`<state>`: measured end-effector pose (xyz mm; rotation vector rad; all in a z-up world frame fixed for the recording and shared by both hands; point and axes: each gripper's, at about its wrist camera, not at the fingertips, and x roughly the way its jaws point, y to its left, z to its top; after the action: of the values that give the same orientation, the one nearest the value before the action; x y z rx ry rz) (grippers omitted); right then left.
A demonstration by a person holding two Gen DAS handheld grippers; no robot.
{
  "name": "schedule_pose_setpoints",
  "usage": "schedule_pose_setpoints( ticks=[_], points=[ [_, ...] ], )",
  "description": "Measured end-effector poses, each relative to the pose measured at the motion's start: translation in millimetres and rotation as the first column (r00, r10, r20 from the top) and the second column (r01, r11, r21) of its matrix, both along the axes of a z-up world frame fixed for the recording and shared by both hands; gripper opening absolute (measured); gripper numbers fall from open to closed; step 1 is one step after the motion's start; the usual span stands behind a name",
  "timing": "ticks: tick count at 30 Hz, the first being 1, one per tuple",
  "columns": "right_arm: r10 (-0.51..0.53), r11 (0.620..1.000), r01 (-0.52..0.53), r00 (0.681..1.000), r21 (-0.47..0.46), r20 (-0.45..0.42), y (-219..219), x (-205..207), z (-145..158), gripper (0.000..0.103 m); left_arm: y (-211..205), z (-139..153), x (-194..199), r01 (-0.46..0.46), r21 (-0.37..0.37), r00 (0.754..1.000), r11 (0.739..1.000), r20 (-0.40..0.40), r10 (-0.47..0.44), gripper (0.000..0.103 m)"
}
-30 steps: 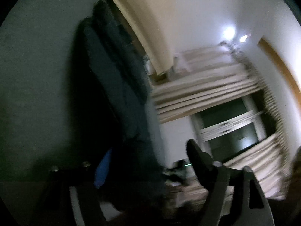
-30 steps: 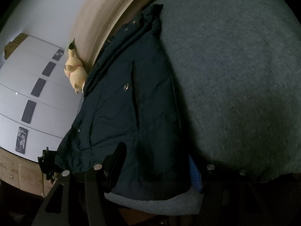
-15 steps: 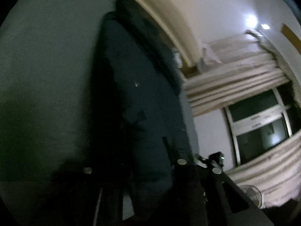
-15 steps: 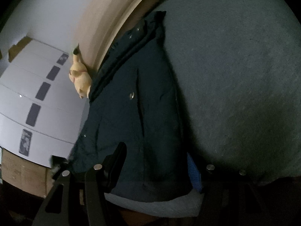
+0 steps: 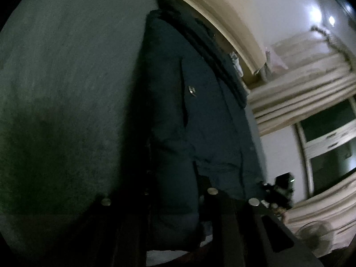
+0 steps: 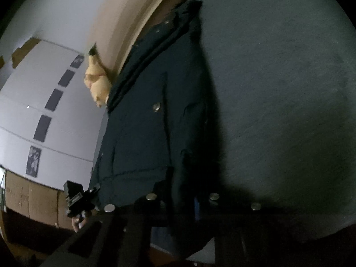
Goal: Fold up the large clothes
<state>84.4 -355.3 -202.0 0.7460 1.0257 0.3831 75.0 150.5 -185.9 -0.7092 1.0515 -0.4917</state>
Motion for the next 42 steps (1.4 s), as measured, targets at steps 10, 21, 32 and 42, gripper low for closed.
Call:
schedule_pose_setpoints(
  ticks=[10,21,32,42],
  points=[
    [0.078,0.993,-0.076,0.997,-0.086,0.019,5.0,-19.1,21.5,0.008,-2.5,25.4,-33.4,0.028,0.103,0.997,0.994,0.070,-0.035,0.008],
    [0.022,1.000,-0.022,1.000,-0.017,-0.012,3.4,-20.2,1.6,0.044,-9.7,0.1,-32.0,0.010,0.105,1.000,0.994,-0.013,-0.008,0.016],
    [0.096,0.991,-0.096,0.995,-0.092,-0.007,15.5,-26.7,12.4,0.011,-20.7,23.6,-45.2,0.010,0.187,0.999,0.982,0.047,-0.019,0.009],
    [0.123,0.990,-0.124,0.992,-0.072,-0.019,18.5,-56.6,14.0,0.011,-17.4,35.9,-78.1,0.029,0.159,0.998,0.987,0.058,-0.039,0.008]
  ],
)
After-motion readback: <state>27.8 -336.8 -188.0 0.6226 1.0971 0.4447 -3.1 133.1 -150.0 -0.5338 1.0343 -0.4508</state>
